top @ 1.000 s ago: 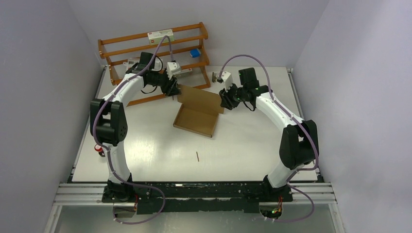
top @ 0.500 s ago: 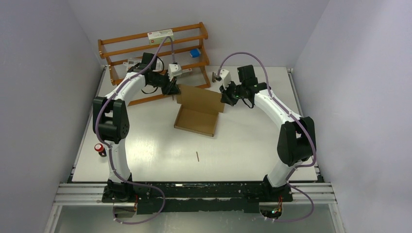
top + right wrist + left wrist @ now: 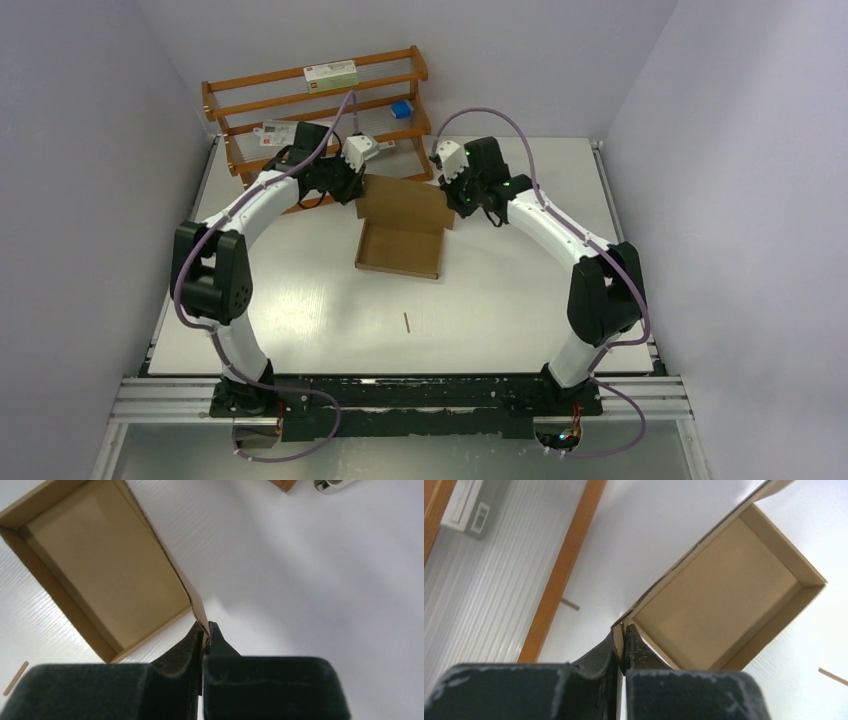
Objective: Fold the paper box
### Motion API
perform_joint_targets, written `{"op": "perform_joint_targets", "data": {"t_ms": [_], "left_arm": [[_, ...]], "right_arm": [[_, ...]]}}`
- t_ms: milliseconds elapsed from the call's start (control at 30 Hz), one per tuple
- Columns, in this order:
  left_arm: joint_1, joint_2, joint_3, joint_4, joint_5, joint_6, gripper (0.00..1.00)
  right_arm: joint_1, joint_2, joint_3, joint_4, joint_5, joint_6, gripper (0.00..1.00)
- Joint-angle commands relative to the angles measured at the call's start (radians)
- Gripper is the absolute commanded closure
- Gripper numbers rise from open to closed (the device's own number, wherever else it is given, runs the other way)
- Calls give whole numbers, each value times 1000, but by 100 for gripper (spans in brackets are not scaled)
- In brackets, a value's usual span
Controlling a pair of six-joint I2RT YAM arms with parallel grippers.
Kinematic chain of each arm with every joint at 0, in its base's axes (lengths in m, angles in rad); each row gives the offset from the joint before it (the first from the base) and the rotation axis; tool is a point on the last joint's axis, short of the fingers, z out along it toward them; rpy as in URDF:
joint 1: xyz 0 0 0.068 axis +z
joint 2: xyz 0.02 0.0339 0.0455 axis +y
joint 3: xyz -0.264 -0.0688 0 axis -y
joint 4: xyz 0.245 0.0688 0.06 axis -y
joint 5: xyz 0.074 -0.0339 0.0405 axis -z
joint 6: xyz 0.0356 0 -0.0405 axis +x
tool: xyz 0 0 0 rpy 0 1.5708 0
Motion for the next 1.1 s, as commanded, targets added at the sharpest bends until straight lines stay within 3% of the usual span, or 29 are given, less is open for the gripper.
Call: {"op": "perform_joint_targets", "data": {"t_ms": [0,133,600,1067], "left_arm": [[-95,-92,-68,116,-198,-167,95],[-145,-155,-154,156,-288,-296,95],[-219,-306,-316,274,-518,-727,95],[-259,-314,-378,390,-613,-940,92]], "right_arm": [[93,-24,-8,51,229,127,100],[162,-20,1,55,385,241,100],[247,7,53,-10,640,731,100],[311,74,87,-52,800,905,100]]}}
